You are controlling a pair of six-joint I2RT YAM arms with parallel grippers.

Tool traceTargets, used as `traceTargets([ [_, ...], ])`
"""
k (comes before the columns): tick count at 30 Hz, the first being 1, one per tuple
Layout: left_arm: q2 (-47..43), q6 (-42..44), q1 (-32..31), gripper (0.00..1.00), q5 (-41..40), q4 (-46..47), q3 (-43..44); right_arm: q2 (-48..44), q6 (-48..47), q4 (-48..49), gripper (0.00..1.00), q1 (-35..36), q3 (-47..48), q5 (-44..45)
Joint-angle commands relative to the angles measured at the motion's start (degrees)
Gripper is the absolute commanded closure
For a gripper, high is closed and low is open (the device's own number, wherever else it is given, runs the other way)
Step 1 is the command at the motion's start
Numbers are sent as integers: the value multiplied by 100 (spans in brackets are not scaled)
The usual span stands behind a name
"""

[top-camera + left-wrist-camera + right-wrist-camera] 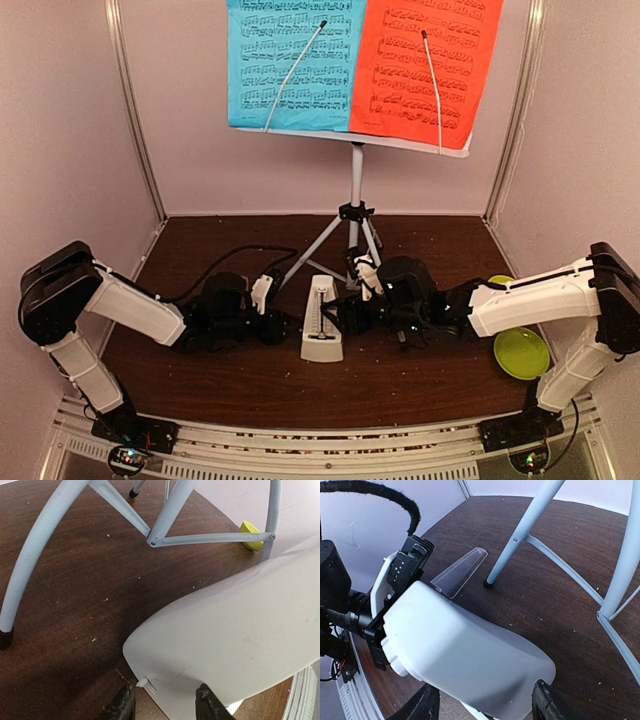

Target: Set up the instrument practice props

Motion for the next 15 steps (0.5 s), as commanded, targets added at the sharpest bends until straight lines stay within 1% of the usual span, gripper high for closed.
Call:
traceTargets([
  [1, 82, -34, -44, 56, 102, 417, -60, 50, 119, -29, 39, 21, 106, 311],
  [4, 91, -29, -43, 56, 102, 398, -54, -8, 127, -26, 46, 15, 38, 310],
  [6, 105, -18, -42, 56, 99, 395, -45, -43, 107, -11, 55, 19, -16, 319],
  [8, 112, -5, -42, 56, 94, 378, -36, -69, 82, -20, 61, 16, -44, 309],
  [13, 111, 27, -42, 56, 90, 332, 6, -137, 58, -19, 67, 18, -78, 240],
  [14, 113, 31, -44, 56, 90, 324, 8, -161, 52, -15, 68, 18, -97, 221],
  [15, 111, 31, -42, 56, 90, 317, 7, -178, 51, -10, 67, 19, -113, 202],
])
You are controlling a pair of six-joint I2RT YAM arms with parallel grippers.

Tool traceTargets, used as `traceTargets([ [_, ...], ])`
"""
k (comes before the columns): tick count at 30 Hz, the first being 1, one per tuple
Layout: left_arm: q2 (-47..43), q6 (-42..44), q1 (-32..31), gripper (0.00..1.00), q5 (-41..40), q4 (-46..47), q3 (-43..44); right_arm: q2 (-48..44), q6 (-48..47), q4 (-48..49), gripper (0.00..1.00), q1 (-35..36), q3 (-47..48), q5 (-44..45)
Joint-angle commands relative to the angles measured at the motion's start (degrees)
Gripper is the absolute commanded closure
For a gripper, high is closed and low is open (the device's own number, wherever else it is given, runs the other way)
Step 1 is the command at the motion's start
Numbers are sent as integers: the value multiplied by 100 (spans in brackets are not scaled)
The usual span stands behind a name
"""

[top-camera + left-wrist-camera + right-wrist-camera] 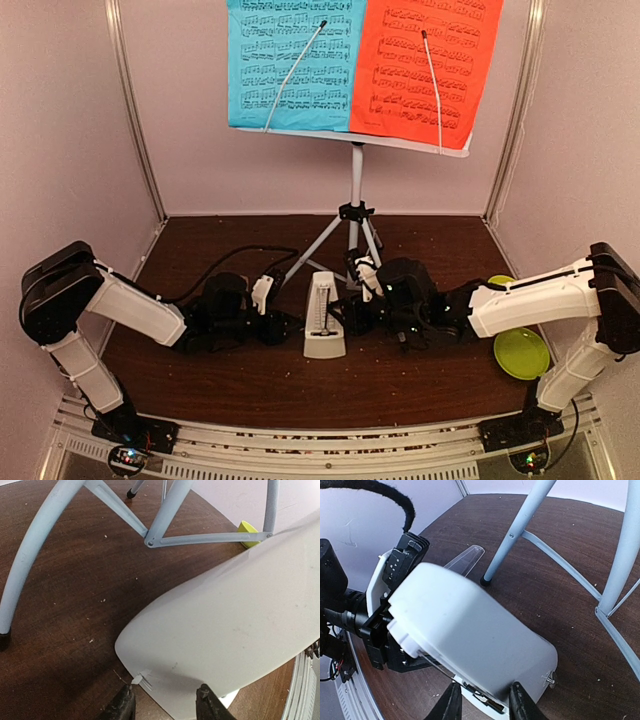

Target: Set up the instrument practice props

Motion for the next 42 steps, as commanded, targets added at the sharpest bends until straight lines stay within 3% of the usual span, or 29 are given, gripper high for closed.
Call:
traceTargets([
  [1, 82, 27, -24, 56, 74, 230, 25, -207, -44, 34, 63, -6, -102, 64],
  [11, 76, 93, -27, 56, 48, 116, 93, -194, -88, 77, 36, -5, 44, -61],
  [15, 84, 89, -24, 56, 47, 112, 98, -109, -58, 39, 38, -5, 169, 79],
  [31, -4, 134, -29, 55, 18, -14, 117, -356, 5, -177, 67, -103, -57, 340],
  [37, -20, 147, -25, 55, 13, -21, 126, -572, -70, 38, 51, -91, -287, -66],
  [42, -38, 144, -25, 50, -22, -3, 113, -634, -20, 86, 46, -87, -356, -42],
])
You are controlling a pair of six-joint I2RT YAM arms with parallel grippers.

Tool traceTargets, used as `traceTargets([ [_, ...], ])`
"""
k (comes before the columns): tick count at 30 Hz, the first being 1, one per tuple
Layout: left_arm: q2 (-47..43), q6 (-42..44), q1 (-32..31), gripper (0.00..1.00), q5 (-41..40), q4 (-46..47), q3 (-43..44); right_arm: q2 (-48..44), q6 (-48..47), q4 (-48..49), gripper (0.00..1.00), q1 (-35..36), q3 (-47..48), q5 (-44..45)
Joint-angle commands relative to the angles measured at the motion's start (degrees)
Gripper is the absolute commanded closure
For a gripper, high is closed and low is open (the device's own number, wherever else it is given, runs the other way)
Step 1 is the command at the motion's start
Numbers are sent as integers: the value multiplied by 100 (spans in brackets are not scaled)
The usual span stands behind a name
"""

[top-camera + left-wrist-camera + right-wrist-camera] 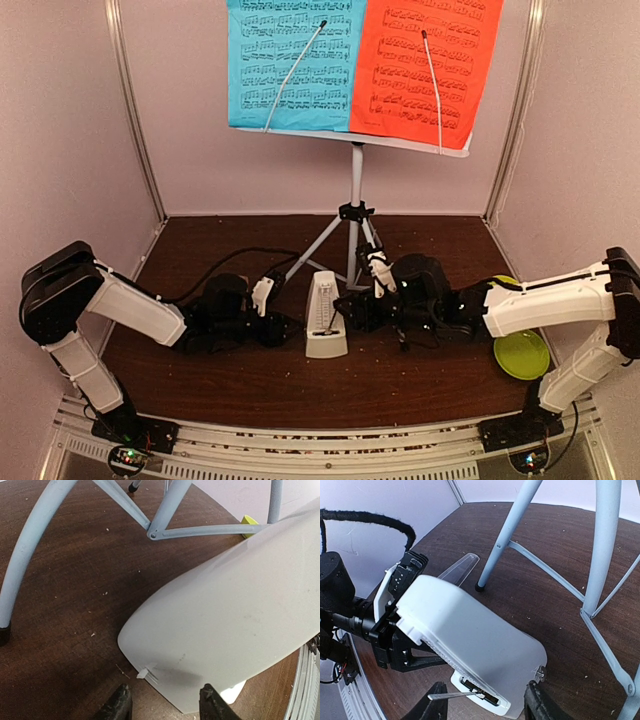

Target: Set up the instrument practice props

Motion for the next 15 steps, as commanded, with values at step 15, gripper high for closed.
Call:
traceTargets([
  [15, -624, 97, -25, 24, -409, -17, -138, 145, -11, -205, 32, 0, 430, 291],
])
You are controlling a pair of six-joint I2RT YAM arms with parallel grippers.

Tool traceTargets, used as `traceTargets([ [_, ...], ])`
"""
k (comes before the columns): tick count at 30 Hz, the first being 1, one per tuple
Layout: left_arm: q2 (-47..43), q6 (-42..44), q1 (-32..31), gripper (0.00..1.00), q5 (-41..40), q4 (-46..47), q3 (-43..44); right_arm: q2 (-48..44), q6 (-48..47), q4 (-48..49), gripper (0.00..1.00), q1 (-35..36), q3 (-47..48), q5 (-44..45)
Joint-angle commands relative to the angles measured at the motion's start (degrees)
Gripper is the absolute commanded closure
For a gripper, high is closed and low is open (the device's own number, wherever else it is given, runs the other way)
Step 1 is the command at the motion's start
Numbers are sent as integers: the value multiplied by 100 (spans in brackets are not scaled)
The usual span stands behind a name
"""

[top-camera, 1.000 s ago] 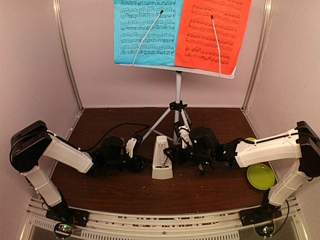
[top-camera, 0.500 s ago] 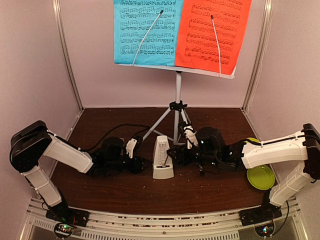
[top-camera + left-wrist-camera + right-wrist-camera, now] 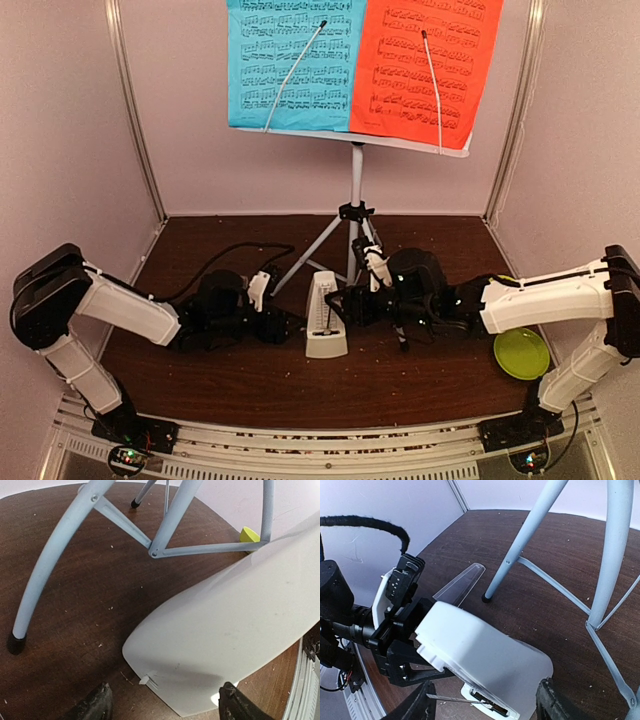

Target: Set up the instrument practice props

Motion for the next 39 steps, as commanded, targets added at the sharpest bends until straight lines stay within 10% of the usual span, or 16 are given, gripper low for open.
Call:
traceTargets([
  [1, -377, 76, -24, 24, -273, 6, -129, 9, -77, -284, 33, -5, 142, 371],
  [27, -2025, 693, -24, 15, -1322, -1853, 161, -866, -523, -1624, 51, -155, -621, 1893],
  [39, -3008, 590, 540, 2, -2072, -2744, 166, -2523, -853, -2281, 31, -1027, -847, 1357],
])
